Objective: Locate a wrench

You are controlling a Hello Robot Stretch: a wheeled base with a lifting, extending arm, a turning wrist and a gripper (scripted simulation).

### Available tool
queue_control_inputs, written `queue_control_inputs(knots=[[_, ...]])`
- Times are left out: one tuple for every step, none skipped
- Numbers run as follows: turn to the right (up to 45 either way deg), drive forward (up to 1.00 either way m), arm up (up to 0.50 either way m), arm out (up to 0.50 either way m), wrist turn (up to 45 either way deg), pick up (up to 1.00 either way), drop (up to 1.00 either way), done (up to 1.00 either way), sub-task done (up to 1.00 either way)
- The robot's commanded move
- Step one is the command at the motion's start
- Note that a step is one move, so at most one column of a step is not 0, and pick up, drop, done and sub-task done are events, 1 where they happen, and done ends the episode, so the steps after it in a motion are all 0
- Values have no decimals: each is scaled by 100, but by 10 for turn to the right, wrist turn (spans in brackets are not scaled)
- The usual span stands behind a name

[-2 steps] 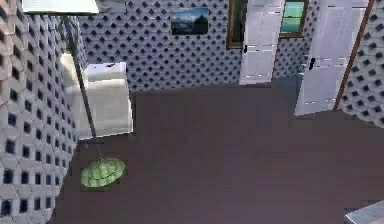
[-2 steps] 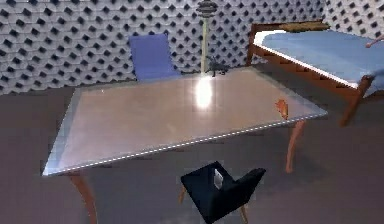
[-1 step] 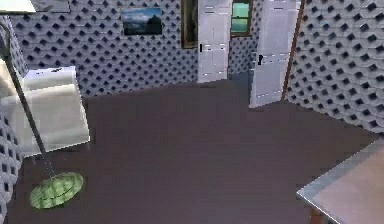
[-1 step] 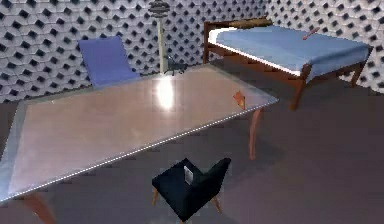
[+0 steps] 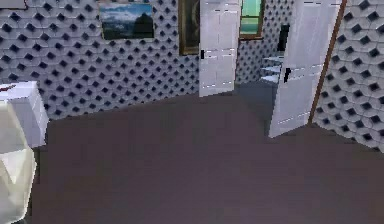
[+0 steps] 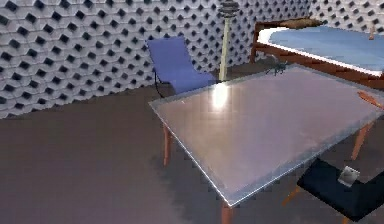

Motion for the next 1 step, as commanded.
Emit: queue_control_inputs(knots=[[180, 0, 0, 0, 0, 0, 0, 0, 0]])
